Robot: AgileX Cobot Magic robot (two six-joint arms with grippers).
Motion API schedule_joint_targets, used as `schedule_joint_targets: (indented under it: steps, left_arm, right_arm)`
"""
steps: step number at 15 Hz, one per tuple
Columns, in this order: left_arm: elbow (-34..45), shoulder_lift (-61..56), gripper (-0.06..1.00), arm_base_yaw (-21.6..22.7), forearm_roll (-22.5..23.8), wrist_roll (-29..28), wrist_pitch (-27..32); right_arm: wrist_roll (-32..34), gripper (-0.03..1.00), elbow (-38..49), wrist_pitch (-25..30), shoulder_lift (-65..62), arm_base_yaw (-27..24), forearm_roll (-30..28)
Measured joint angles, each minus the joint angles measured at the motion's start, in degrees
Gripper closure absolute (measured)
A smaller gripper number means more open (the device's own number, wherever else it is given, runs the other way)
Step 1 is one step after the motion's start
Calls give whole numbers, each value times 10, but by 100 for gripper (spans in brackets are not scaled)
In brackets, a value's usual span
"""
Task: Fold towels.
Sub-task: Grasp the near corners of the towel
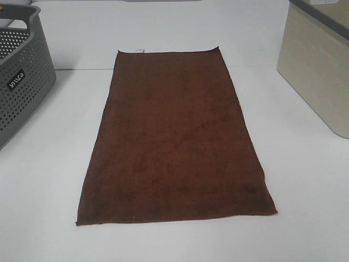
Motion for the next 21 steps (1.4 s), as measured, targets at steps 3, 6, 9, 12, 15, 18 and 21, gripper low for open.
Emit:
schedule_joint_targets:
  steps: [3,6,9,12,15,18,21]
  left_arm:
    - [0,0,36,0,0,0,0]
    - [0,0,36,0,0,0,0]
    - [0,0,36,0,0,0,0]
    - [0,0,36,0,0,0,0]
    - [0,0,36,0,0,0,0]
    - [0,0,36,0,0,0,0]
    - [0,0,36,0,0,0,0]
  right_arm:
    - [0,12,0,0,0,0,0]
    - [0,12,0,0,0,0,0]
    - [0,12,0,0,0,0,0]
    - [0,12,0,0,0,0,0]
    - [0,12,0,0,0,0,0]
    - [0,12,0,0,0,0,0]
    - [0,12,0,0,0,0,0]
